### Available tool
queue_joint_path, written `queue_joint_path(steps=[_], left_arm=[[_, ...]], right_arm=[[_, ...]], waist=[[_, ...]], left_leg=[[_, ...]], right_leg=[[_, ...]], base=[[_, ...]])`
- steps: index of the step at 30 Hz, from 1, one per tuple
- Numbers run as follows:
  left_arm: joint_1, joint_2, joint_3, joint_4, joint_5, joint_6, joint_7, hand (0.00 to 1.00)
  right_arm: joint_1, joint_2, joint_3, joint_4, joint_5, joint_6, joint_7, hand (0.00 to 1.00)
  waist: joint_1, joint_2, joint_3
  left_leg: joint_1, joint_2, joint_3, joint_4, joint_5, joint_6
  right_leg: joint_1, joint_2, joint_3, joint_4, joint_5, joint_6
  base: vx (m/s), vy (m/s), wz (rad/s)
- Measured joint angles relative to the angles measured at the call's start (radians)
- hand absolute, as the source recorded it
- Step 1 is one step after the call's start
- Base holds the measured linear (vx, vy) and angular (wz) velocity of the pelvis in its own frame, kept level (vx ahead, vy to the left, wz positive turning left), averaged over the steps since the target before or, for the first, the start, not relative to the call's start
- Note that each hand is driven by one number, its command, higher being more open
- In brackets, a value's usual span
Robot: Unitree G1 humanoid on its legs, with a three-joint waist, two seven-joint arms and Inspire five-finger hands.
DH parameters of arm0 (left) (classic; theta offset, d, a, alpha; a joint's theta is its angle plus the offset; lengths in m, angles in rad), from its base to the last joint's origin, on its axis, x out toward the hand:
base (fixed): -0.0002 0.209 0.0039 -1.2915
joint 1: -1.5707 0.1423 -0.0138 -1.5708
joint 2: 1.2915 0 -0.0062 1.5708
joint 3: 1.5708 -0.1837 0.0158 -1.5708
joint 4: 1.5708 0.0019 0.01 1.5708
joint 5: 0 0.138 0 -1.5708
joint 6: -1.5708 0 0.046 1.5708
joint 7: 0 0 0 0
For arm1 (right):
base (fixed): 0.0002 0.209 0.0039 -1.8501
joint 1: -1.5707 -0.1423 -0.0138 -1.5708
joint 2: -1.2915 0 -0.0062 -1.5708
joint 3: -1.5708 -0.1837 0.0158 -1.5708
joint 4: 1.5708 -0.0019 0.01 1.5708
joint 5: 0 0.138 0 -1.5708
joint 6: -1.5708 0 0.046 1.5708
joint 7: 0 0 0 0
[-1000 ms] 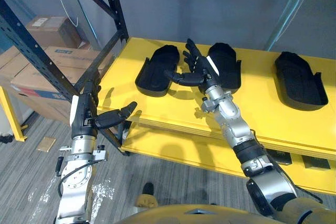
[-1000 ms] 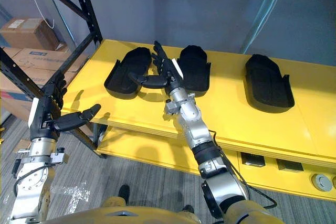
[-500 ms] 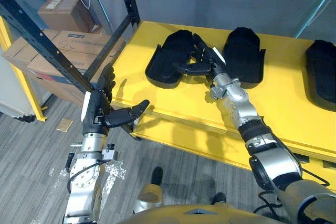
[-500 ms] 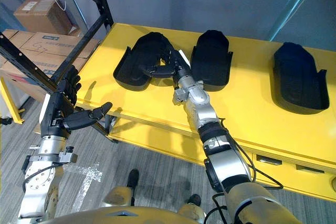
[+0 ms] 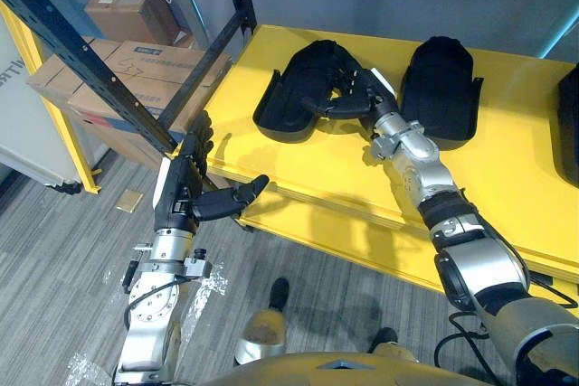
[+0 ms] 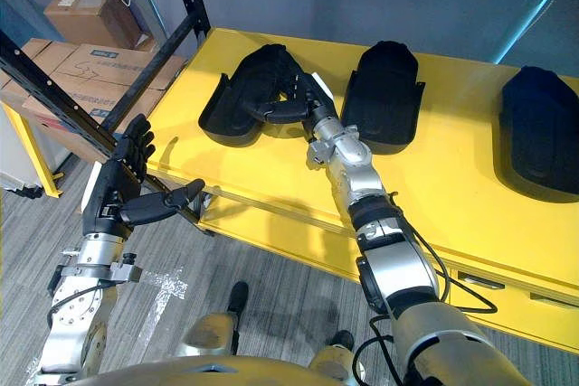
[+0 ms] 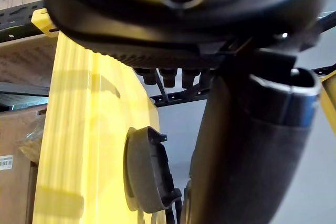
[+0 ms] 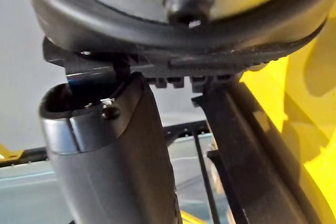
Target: Walk over and take three plastic housings, then place them on the shelf
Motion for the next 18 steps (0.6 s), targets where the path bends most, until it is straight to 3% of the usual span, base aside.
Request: queue_joint_path(steps=[6,10,13,18], left_arm=[[0.001,0.000,-0.014,0.033,0.001,0.000,-0.002,1.00],[0.001,0.000,-0.012,0.033,0.017,0.000,0.004,1.00],[0.001,0.000,0.011,0.033,0.063,0.000,0.031,1.00],[-0.005,0.005,0.125,0.033,0.093,-0.003,0.095,1.00]], right_arm=[[-0.022,-0.001,0.000,0.000,-0.001,-0.054,-0.027,1.00],[-0.008,0.000,-0.013,-0.057,-0.006,-0.092,-0.105,1.00],[0.118,0.018,-0.041,-0.376,-0.054,-0.116,-0.195,1.00],[0.411,0.086,-0.053,-0.858,-0.202,-0.200,-0.261,1.00]], waist=[[0.001,0.009,0.005],[-0.003,0.009,0.005],[-0.011,0.007,0.006],[-0.078,-0.011,0.002]], left_leg=[[0.002,0.000,-0.003,0.000,0.002,0.000],[0.007,0.000,0.002,0.000,0.002,0.000],[0.027,0.001,0.034,0.000,-0.007,0.000],[0.072,0.010,0.126,0.000,-0.037,-0.001]], right_leg=[[-0.010,-0.007,0.000,0.033,-0.019,-0.002],[-0.010,-0.007,0.005,0.031,-0.019,-0.001],[-0.011,-0.005,0.036,0.026,-0.017,0.001],[-0.007,0.014,0.114,-0.031,0.016,0.005]], base=[[-0.01,-0.011,0.01],[-0.01,-0.018,-0.04],[0.00,-0.015,-0.26],[0.02,0.000,-0.53]])
